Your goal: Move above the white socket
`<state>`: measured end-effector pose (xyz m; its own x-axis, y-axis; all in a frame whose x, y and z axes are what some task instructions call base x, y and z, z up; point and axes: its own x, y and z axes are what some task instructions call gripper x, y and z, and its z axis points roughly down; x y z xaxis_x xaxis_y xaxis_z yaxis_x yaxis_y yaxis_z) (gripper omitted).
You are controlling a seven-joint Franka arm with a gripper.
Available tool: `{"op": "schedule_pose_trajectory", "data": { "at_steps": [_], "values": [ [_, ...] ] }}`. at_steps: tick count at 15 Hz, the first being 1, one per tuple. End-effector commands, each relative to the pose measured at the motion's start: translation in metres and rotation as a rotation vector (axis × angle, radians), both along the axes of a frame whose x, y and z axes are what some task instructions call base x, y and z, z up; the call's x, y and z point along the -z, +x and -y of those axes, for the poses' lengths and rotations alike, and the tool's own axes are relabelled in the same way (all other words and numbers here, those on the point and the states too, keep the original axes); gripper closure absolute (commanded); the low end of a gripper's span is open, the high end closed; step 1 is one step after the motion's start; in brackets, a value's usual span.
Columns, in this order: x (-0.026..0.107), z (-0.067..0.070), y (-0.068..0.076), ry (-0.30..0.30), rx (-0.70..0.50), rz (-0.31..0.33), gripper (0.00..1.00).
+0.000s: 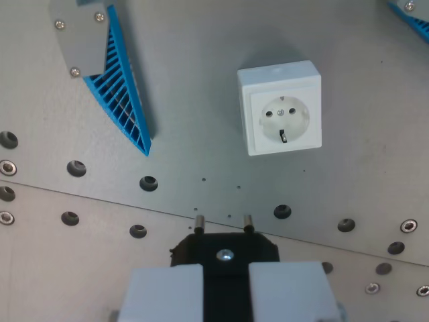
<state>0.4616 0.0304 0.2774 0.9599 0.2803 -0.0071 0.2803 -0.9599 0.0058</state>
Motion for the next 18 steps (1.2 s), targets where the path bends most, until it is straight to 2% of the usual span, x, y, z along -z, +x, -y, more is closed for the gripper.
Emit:
{"op": "schedule_pose_trajectory", "data": {
  "at_steps": [1, 8, 18],
  "values": [
    [0.004, 0.002, 0.000, 0.000, -0.013, 0.010, 1.00],
    [0.017, 0.008, 0.000, 0.004, -0.036, 0.035, 1.00],
    [0.050, 0.020, -0.004, 0.001, -0.067, 0.064, 1.00]
  ]
}}
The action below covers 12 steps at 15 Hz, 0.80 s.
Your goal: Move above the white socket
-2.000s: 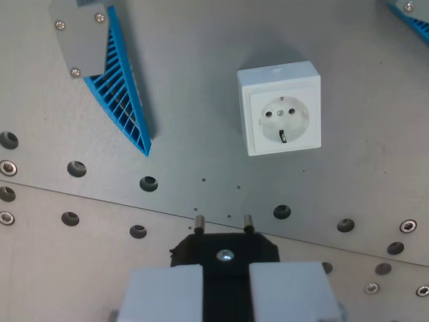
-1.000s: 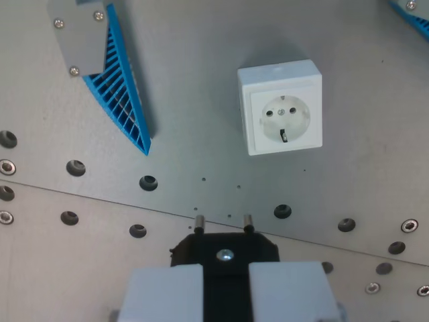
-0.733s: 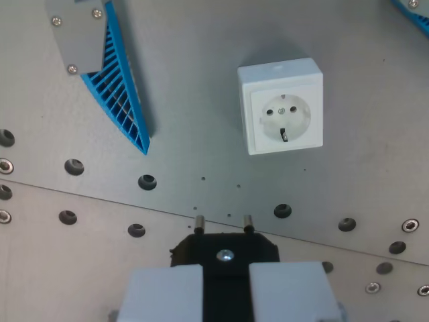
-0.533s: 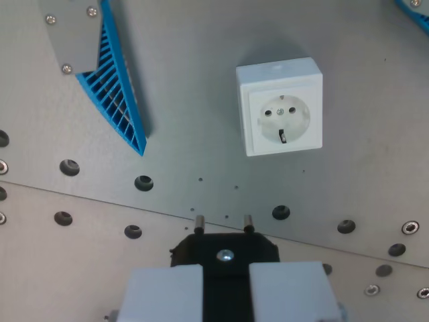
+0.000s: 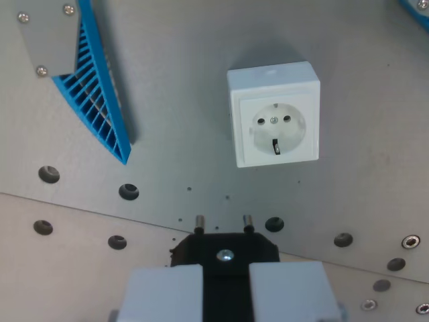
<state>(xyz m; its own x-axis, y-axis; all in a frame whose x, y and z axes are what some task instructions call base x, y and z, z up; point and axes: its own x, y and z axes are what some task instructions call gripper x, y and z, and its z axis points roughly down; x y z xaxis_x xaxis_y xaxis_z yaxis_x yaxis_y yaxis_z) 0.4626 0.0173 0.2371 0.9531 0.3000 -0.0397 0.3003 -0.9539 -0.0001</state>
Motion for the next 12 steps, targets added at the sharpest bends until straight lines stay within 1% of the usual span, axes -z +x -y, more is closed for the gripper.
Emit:
{"op": "schedule_pose_trajectory", "data": {
  "at_steps": [1, 7, 12],
  "values": [
    [0.013, 0.008, -0.006, 0.007, -0.051, 0.098, 1.00],
    [0.035, 0.016, -0.007, 0.005, -0.069, 0.082, 1.00],
    [0.056, 0.023, -0.007, 0.001, -0.081, 0.083, 1.00]
  ]
}}
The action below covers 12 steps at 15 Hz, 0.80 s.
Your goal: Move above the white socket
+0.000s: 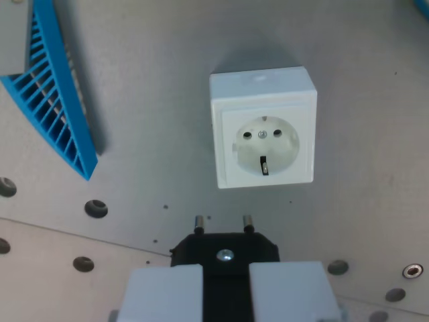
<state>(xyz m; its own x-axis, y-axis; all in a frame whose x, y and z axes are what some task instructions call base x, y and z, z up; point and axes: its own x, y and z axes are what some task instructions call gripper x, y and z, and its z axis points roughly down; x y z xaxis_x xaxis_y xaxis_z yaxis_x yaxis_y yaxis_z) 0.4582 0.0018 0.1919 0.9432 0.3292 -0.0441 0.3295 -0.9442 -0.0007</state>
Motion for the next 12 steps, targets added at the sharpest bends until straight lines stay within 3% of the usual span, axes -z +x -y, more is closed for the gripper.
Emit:
{"op": "schedule_pose_trajectory", "data": {
  "at_steps": [1, 12],
  "values": [
    [0.016, 0.009, -0.003, 0.004, -0.055, 0.087, 1.00],
    [0.057, 0.023, -0.009, -0.008, -0.075, 0.088, 1.00]
  ]
}}
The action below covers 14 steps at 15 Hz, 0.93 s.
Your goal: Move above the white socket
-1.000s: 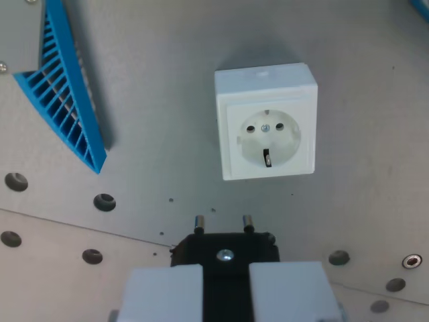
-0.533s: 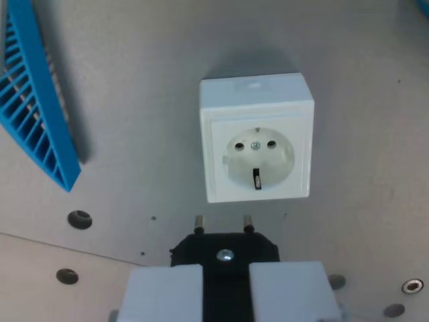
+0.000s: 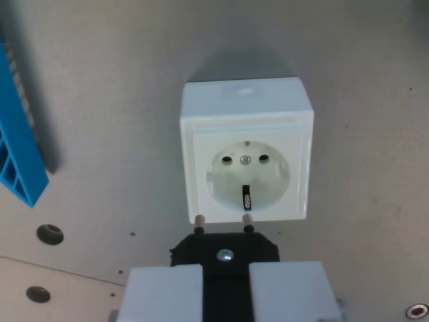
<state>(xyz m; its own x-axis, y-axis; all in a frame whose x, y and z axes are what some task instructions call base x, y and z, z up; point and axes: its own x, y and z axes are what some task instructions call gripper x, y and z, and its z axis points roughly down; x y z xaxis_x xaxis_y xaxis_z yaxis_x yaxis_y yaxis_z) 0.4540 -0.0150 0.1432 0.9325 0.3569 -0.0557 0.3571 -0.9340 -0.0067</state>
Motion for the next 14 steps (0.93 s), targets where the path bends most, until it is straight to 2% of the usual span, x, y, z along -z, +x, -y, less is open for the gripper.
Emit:
{"op": "schedule_pose_trajectory", "data": {
  "at_steps": [1, 8, 14],
  "values": [
    [0.011, 0.007, -0.005, -0.008, -0.047, 0.100, 1.00],
    [0.028, 0.012, -0.006, -0.012, -0.055, 0.099, 1.00],
    [0.035, 0.015, -0.008, -0.011, -0.045, 0.104, 1.00]
  ]
}}
